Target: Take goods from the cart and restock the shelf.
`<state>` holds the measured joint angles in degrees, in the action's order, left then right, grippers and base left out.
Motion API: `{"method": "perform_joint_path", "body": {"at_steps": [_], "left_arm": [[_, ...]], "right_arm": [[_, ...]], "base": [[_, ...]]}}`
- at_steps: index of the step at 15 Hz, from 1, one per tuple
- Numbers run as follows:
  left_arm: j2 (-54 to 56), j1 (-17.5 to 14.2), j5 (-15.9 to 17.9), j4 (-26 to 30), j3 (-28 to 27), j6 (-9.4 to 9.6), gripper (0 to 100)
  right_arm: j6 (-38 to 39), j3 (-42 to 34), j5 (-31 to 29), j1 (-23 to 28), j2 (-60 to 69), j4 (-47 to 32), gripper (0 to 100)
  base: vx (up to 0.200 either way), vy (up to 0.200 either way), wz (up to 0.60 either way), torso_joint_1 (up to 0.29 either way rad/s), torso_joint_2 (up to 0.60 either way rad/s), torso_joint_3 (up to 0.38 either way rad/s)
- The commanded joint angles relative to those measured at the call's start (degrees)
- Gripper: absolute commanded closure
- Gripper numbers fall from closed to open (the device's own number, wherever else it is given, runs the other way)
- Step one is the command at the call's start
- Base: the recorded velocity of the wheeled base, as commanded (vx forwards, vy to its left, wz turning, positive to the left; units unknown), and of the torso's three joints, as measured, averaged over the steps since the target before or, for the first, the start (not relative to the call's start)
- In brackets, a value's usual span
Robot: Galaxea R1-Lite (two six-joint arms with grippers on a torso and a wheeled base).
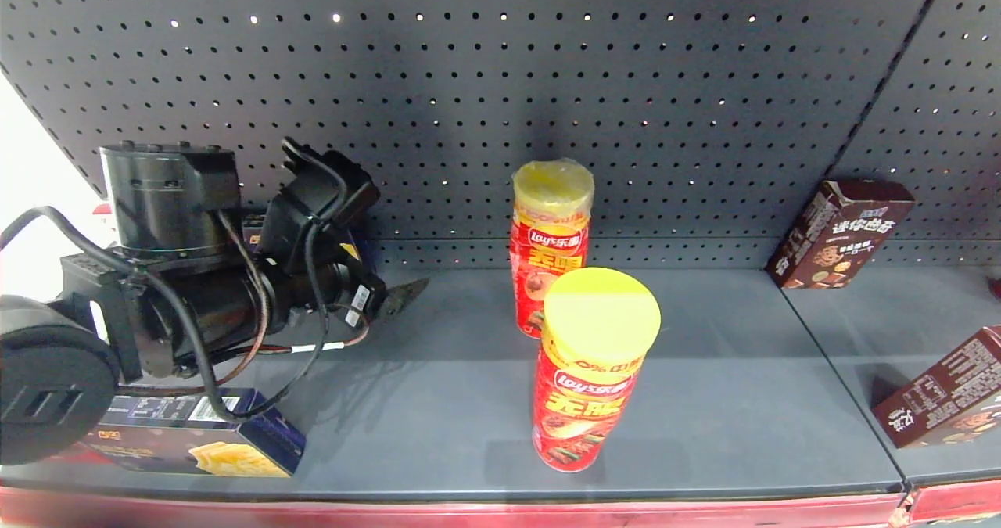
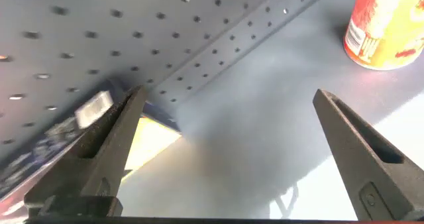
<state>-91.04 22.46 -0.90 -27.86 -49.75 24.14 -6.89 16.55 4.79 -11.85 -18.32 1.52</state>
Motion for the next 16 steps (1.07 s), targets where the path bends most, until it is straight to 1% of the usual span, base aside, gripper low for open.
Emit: {"method": "perform_joint_path", "body": {"at_steps": [1,2,3,4,5,6,7,8,10,12,14,16], "left_arm": [[2.8,-0.57,-0.33,0.17,0.71,0.03,0],[3.59,-0.66,-1.21,0.26,1.23,0.03,0],[4.03,-0.75,-1.47,-0.18,2.38,-0.06,0],[4.12,-0.75,-1.47,-0.36,2.46,-0.14,0],[4.03,-1.1,-1.47,-1.32,2.55,-0.76,0],[3.94,-1.36,-1.47,-2.47,2.64,-1.02,0],[3.85,-1.36,-1.47,-2.82,2.64,-1.02,0],[3.85,-1.54,-1.47,-3.61,2.64,-1.11,0],[3.94,-1.54,-1.47,-5.28,4.57,-1.2,0],[4.29,-1.62,-1.3,-6.95,7.39,-1.99,0],[5.35,-3.38,-1.12,-7.04,7.91,-1.9,0],[5.35,-3.91,-1.03,-7.04,7.83,-1.9,0]], "right_arm": [[-2.25,13.94,2.59,-2.65,-19.38,-0.12,0],[-3.92,15.0,2.33,-3.44,-22.99,0.23,0],[-5.07,16.67,2.77,-5.03,-28.52,0.15,0],[-5.07,16.76,2.68,-6.34,-30.46,0.41,0],[-4.8,17.37,2.33,-11.18,-35.82,2.34,0],[-4.8,17.46,2.24,-14.25,-40.39,5.16,0],[-4.8,17.46,2.15,-15.13,-42.23,6.47,0],[-4.63,17.55,1.98,-17.15,-47.68,10.78,0],[-4.98,19.13,-0.13,-19.79,-55.07,15.44,0],[-4.63,19.39,-1.19,-22.16,-59.28,17.2,0],[-4.63,19.3,-1.1,-24.1,-60.95,17.55,0],[-4.71,19.57,-1.1,-25.15,-62.71,17.72,0]], "base": [[0.0,0.0,0.0,0.0,0.0,0.0],[0.0,0.0,0.0,0.0,0.0,0.0],[0.0,0.0,0.0,0.0,0.0,0.0],[0.0,0.0,0.0,0.0,0.0,0.0],[0.0,0.0,0.0,0.0,0.0,0.0],[0.0,0.0,0.0,0.0,0.0,0.0],[0.0,0.0,0.0,0.0,0.0,0.0],[0.0,0.0,0.0,0.0,0.0,0.0],[0.0,0.0,0.0,0.0,0.0,0.0],[0.0,0.0,0.0,0.0,0.0,0.0],[0.0,0.0,0.0,0.0,0.0,0.0],[0.0,0.0,0.0,0.0,0.0,0.0]]}}
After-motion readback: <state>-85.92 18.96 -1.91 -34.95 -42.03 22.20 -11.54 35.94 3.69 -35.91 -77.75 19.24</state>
